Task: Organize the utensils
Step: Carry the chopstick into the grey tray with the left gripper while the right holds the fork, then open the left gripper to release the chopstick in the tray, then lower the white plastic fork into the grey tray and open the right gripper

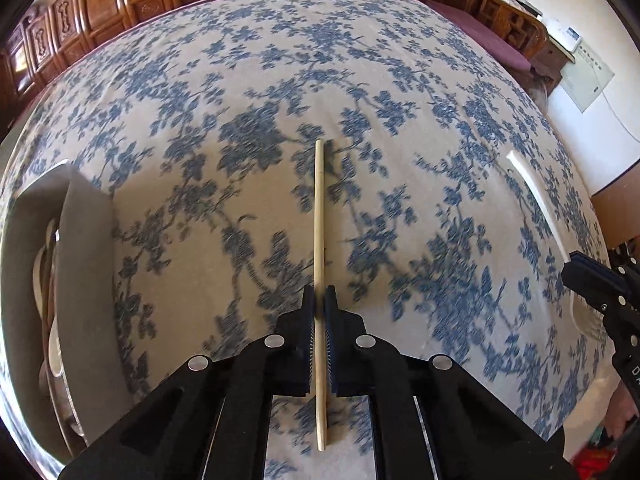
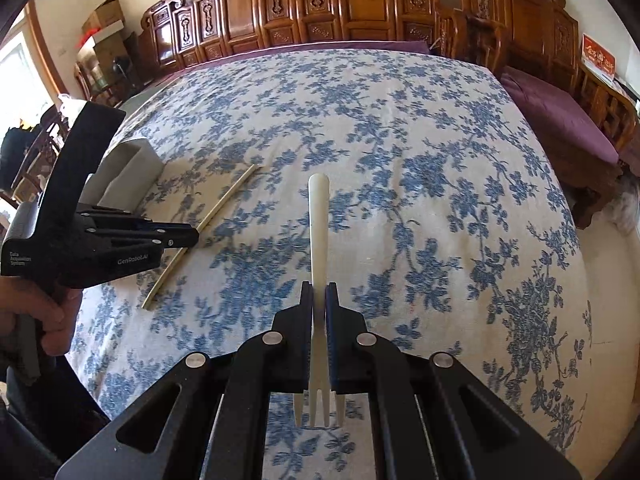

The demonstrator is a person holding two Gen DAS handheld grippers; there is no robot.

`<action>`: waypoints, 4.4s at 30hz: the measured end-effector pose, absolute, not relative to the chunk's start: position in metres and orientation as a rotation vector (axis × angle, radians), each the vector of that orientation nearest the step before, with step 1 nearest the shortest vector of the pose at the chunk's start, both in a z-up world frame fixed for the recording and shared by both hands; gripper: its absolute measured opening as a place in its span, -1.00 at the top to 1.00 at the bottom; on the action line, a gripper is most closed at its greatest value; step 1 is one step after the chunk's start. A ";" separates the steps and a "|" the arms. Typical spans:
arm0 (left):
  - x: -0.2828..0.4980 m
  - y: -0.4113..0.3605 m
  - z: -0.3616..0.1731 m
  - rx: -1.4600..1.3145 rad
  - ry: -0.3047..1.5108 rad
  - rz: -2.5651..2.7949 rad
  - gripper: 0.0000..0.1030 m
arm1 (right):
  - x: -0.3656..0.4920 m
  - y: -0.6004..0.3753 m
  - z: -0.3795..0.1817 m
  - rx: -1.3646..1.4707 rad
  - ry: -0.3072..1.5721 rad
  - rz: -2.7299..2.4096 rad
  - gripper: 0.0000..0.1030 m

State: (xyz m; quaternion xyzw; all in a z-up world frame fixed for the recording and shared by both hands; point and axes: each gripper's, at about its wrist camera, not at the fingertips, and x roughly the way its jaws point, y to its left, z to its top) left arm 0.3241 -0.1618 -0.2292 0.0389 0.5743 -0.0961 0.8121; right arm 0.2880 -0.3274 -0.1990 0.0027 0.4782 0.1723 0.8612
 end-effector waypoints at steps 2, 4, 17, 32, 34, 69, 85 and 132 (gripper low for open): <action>0.321 -0.155 -0.227 0.078 1.223 -0.204 0.92 | 0.286 -0.321 -0.198 0.003 1.003 0.371 0.85; 0.317 -0.148 -0.223 0.075 1.215 -0.205 0.92 | 0.285 -0.316 -0.196 0.000 1.001 0.376 0.85; 0.296 -0.109 -0.175 0.050 1.122 -0.221 0.92 | 0.281 -0.273 -0.171 -0.028 0.965 0.413 0.85; 0.273 -0.056 -0.129 0.017 1.025 -0.229 0.92 | 0.276 -0.224 -0.149 -0.039 0.930 0.440 0.85; 0.271 -0.050 -0.126 0.013 1.018 -0.229 0.92 | 0.276 -0.219 -0.147 -0.039 0.927 0.444 0.85; 0.298 0.024 -0.175 0.036 1.095 -0.123 0.92 | 0.277 -0.186 -0.144 -0.027 0.930 0.490 0.85; 0.301 0.032 -0.183 -0.008 1.113 -0.117 0.91 | 0.282 -0.168 -0.143 -0.045 0.936 0.505 0.85; 0.209 0.140 -0.107 -0.070 0.940 -0.015 0.08 | 0.331 -0.002 -0.180 0.066 1.052 0.543 0.85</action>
